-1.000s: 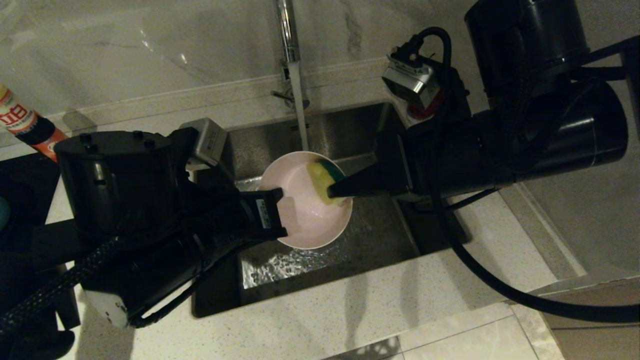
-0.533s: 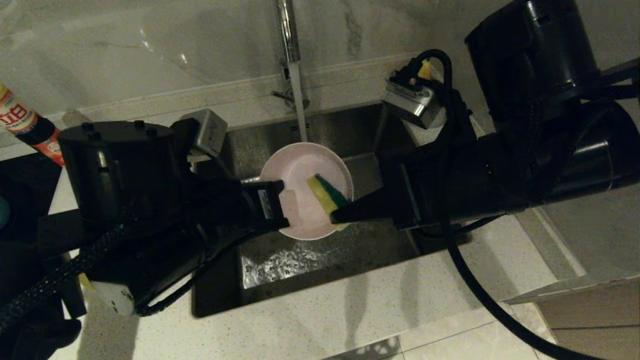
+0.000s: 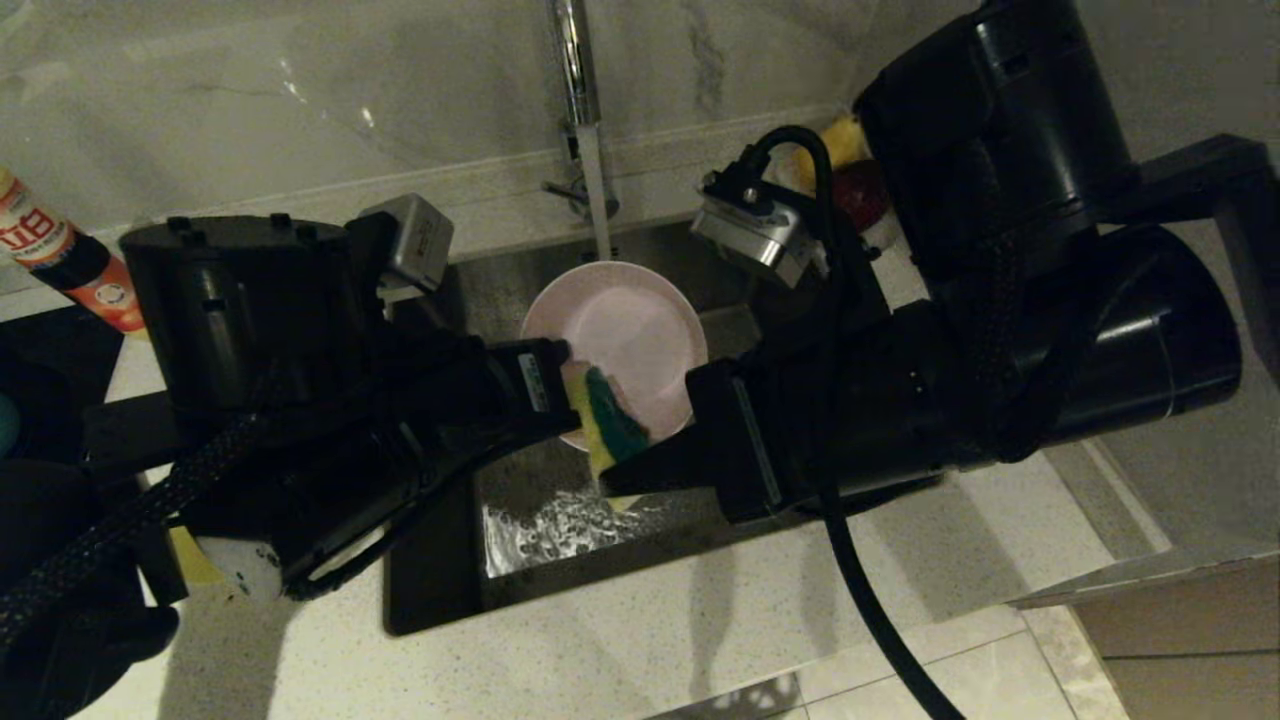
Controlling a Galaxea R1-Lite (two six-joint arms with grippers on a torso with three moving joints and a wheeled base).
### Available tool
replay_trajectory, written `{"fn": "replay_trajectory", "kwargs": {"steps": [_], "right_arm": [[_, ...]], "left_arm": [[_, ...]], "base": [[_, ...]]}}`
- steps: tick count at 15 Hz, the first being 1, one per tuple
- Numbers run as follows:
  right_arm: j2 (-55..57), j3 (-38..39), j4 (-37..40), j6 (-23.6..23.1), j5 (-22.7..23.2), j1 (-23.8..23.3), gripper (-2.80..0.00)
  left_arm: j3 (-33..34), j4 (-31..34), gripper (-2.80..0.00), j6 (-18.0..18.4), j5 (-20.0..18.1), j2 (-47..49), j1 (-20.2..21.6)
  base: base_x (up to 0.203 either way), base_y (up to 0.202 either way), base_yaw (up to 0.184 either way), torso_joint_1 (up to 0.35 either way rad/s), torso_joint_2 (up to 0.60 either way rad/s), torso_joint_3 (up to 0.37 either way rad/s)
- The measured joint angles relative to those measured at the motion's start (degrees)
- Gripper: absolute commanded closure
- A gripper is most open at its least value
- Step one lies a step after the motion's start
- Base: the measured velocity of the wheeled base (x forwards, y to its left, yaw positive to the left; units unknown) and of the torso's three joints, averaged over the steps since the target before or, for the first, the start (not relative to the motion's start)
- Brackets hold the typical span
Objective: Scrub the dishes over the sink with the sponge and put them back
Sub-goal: Wipe the bowl
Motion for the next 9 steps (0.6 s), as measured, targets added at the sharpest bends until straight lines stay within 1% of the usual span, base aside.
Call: {"fn": "replay_trajectory", "kwargs": {"steps": [5, 9], "right_arm": [[0.6, -0.2, -0.2, 0.0, -0.1, -0.3, 0.00], [0.3, -2.9, 0.2, 0.0, 0.0, -2.9, 0.00]], "left_arm": [[0.3, 0.0, 0.00, -0.1, 0.0, -0.3, 0.1], [1.0, 0.0, 0.00, -0.1, 0.0, -0.8, 0.1]], "base": [[0.000, 0.000, 0.000, 0.000, 0.00, 0.000], [0.000, 0.000, 0.000, 0.000, 0.00, 0.000]]}}
